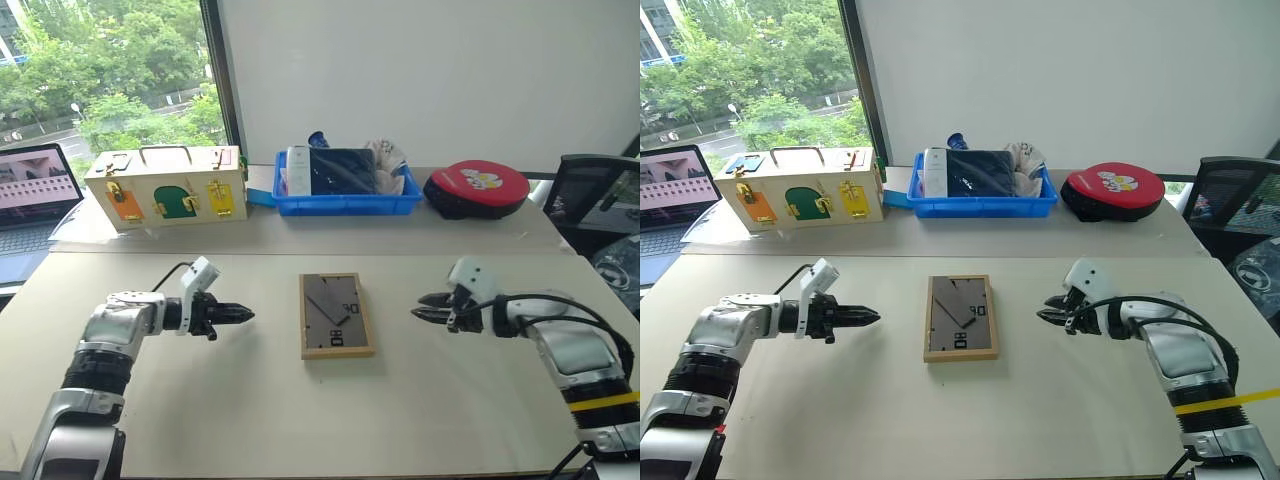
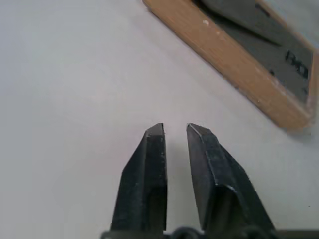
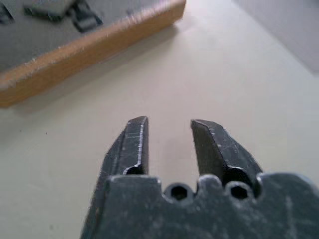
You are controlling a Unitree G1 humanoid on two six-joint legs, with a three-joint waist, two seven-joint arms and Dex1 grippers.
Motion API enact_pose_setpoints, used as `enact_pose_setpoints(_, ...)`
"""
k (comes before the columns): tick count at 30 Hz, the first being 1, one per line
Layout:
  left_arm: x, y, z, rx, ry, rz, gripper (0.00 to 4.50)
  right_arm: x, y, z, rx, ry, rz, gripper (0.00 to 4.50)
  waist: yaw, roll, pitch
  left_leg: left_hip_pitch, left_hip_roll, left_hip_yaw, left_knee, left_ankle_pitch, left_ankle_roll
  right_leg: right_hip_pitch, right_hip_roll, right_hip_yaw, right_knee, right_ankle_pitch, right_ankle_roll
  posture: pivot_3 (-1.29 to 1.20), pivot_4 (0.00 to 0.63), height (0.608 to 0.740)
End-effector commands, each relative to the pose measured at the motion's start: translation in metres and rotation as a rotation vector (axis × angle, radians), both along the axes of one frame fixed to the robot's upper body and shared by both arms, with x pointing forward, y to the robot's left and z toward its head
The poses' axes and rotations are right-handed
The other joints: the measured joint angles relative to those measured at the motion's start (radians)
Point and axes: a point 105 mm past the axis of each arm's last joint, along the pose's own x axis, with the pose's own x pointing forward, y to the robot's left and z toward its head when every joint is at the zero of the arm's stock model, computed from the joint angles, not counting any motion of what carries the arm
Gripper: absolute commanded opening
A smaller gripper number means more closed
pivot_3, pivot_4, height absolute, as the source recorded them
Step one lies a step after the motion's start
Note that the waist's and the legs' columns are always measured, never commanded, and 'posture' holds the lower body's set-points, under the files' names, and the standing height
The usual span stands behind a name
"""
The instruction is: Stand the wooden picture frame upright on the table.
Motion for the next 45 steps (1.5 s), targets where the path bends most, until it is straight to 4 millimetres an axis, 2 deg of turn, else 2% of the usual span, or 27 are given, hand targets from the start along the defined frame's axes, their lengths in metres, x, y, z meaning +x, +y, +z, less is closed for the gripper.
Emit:
enact_pose_setpoints(1, -0.011, -0.014, 0.030, -0.131, -0.003, -0.016, 2.38, -0.011, 0.007, 0.019, 0.029, -0.090, 0.085, 3.11, 0.003, 0.000, 0.000, 0.000, 0.000, 0.000, 0.000, 0.000, 0.000, 0.000, 0.000, 0.000, 0.000, 0.000, 0.000, 0.00, 0.150, 0.725)
enact_pose_setpoints(5, -0.029, -0.027, 0.041, -0.203, 0.048, -0.042, 3.83, -0.011, 0.004, 0.010, -0.032, -0.133, 0.105, 4.47, 0.007, -0.001, 0.001, -0.001, 0.000, 0.000, 0.001, 0.000, 0.000, 0.000, 0.000, 0.000, -0.001, -0.001, 0.001, 0.00, 0.150, 0.725)
enact_pose_setpoints(7, -0.033, -0.028, 0.042, -0.220, 0.073, -0.026, 4.44, -0.009, -0.001, 0.004, -0.088, -0.161, 0.107, 4.50, 0.005, -0.001, 0.001, -0.001, 0.000, 0.000, 0.001, 0.000, 0.000, 0.000, 0.000, 0.000, -0.001, -0.001, 0.001, 0.00, 0.150, 0.725)
enact_pose_setpoints(11, -0.041, -0.029, 0.041, -0.214, 0.113, -0.007, 4.44, 0.000, -0.012, 0.005, -0.174, -0.290, 0.090, 4.50, 0.001, -0.001, 0.001, 0.000, 0.000, 0.000, 0.001, 0.000, 0.000, 0.000, 0.000, 0.000, 0.000, -0.001, 0.001, 0.00, 0.150, 0.725)
enact_pose_setpoints(16, -0.039, -0.029, 0.025, -0.135, 0.188, 0.081, 4.44, 0.008, -0.028, 0.004, -0.424, -0.507, 0.137, 4.50, 0.001, -0.001, 0.001, 0.000, 0.000, 0.000, 0.001, 0.000, 0.000, 0.000, 0.000, 0.000, 0.000, -0.001, 0.001, 0.00, 0.150, 0.725)
enact_pose_setpoints(21, -0.029, -0.039, 0.032, -0.184, 0.243, 0.132, 4.44, 0.013, -0.024, 0.002, -0.516, -0.673, 0.230, 4.50, 0.003, -0.002, 0.001, 0.000, 0.000, 0.000, 0.001, 0.000, 0.000, 0.000, 0.000, 0.000, -0.001, 0.000, 0.001, 0.00, 0.150, 0.725)
enact_pose_setpoints(22, -0.028, -0.038, 0.029, -0.123, 0.255, 0.158, 4.44, 0.013, -0.020, 0.002, -0.527, -0.707, 0.257, 4.50, 0.003, -0.002, 0.002, 0.000, 0.000, 0.000, 0.001, 0.000, 0.000, 0.000, 0.000, 0.000, -0.001, 0.000, 0.000, 0.00, 0.150, 0.725)
enact_pose_setpoints(23, -0.027, -0.037, 0.026, -0.076, 0.263, 0.181, 4.44, 0.013, -0.017, 0.001, -0.534, -0.731, 0.278, 4.50, 0.002, -0.003, 0.002, 0.000, 0.000, 0.000, 0.001, 0.000, 0.000, 0.000, 0.000, 0.000, -0.001, 0.000, 0.000, 0.00, 0.150, 0.725)
enact_pose_setpoints(26, -0.028, -0.043, 0.029, -0.125, 0.360, 0.137, 4.44, 0.010, -0.003, 0.003, -0.521, -0.791, 0.344, 4.50, -0.003, -0.003, 0.002, 0.000, 0.000, 0.000, 0.000, 0.000, -0.001, 0.000, 0.000, 0.000, -0.001, 0.000, 0.000, 0.00, 0.150, 0.725)
enact_pose_setpoints(31, -0.029, -0.044, 0.034, -0.101, 0.352, 0.117, 4.44, 0.011, -0.001, 0.003, -0.326, -0.608, 0.274, 4.50, -0.002, -0.002, 0.002, 0.001, 0.000, -0.001, -0.001, 0.001, -0.002, 0.000, 0.000, 0.000, 0.000, 0.000, -0.001, 0.00, 0.150, 0.725)
enact_pose_setpoints(35, -0.031, -0.046, 0.035, -0.117, 0.365, 0.096, 4.50, 0.014, -0.003, 0.001, -0.211, -0.402, 0.221, 3.59, 0.003, -0.002, 0.002, 0.001, 0.000, -0.001, -0.001, 0.002, -0.004, 0.001, 0.000, 0.000, 0.000, 0.000, -0.001, 0.00, 0.150, 0.725)
enact_pose_setpoints(39, -0.033, -0.057, 0.025, -0.120, 0.410, 0.068, 4.50, 0.014, 0.008, -0.005, -0.220, -0.320, 0.274, 2.11, 0.004, -0.002, 0.002, 0.001, -0.001, -0.001, 0.000, 0.002, -0.004, 0.001, 0.000, 0.000, 0.000, 0.000, -0.001, 0.00, 0.150, 0.725)
enact_pose_setpoints(41, -0.033, -0.067, 0.021, -0.137, 0.431, 0.048, 4.50, 0.015, 0.017, -0.009, -0.209, -0.293, 0.301, 1.61, 0.004, -0.002, 0.002, 0.001, -0.001, -0.001, 0.000, 0.002, -0.004, 0.001, 0.000, 0.000, 0.000, 0.000, -0.001, 0.00, 0.150, 0.725)
enact_pose_setpoints(45, -0.030, -0.088, 0.011, -0.172, 0.483, 0.040, 4.50, 0.015, 0.026, -0.017, -0.235, -0.267, 0.355, 0.20, 0.004, -0.002, 0.002, 0.001, -0.001, -0.001, 0.000, 0.002, -0.004, 0.001, 0.000, 0.000, 0.001, 0.000, -0.001, 0.00, 0.150, 0.725)
